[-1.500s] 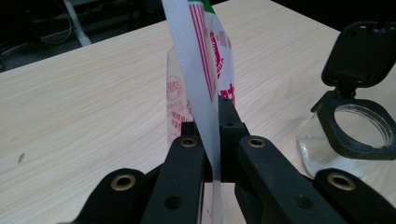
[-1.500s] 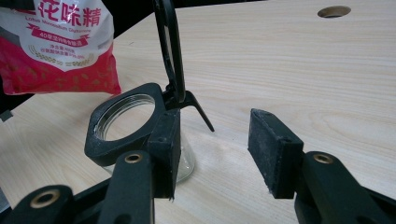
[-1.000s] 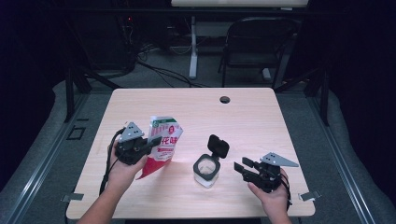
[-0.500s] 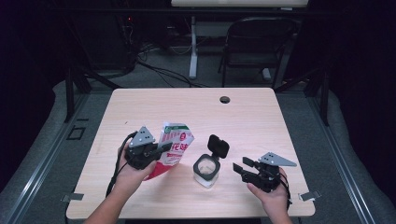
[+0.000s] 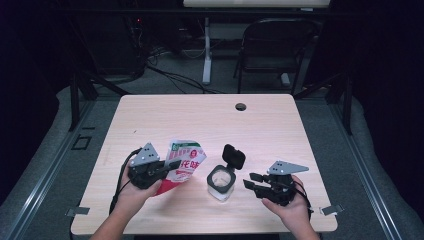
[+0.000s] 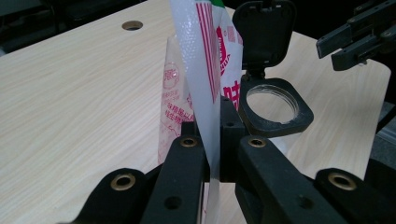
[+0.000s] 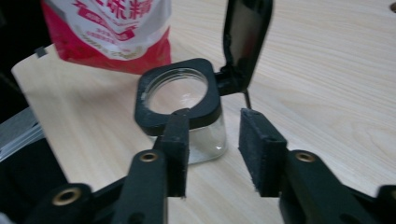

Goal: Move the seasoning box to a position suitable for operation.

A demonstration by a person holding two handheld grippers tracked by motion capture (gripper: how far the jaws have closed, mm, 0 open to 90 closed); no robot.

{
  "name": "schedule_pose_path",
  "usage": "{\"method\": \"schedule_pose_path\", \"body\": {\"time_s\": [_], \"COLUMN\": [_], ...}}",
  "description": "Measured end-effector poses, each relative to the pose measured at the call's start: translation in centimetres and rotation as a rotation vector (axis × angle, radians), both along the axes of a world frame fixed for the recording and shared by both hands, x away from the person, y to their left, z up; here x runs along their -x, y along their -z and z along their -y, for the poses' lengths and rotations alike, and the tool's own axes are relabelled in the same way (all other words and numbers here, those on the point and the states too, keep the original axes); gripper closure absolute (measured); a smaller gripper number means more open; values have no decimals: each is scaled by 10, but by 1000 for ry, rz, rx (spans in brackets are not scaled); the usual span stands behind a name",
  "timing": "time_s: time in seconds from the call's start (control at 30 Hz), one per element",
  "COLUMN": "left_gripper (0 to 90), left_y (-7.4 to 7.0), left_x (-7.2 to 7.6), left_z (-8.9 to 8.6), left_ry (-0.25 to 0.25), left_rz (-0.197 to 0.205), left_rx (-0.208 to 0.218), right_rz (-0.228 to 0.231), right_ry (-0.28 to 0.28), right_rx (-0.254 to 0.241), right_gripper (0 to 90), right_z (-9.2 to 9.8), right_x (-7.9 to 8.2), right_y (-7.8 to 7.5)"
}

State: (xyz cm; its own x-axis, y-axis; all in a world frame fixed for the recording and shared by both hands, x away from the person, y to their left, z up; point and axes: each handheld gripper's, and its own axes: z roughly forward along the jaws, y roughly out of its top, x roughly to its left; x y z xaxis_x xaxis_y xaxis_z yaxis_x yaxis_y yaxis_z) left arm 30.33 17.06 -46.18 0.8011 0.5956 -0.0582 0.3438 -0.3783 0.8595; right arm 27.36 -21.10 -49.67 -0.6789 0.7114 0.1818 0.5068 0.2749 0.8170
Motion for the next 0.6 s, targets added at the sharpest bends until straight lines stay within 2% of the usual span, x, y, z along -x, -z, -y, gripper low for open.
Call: {"method": "schedule_pose_path", "body": {"time_s": [0.13,0.33,0.5,0.6], "left_gripper": [900,900,900,900], "left_y": [5,11,18,23], "left_x": [4,7,10,11], "left_z": [-4,-10,-11,-11], "left_ry": [19,31,50,62], "left_rz": [1,-2,-12,-31], "left_rx": [7,35,54,47], "right_rz": [-13,-39,-46,-49], "right_ry": [-62,-161,-239,-271], "right_rx": [20,68,96,102], "right_gripper": [707,716,694,677], "right_z": [-4,-22,-45,-58], "right_x": [0,-2,-10,-16], "right_y": [-14,-32,-38,-40]}}
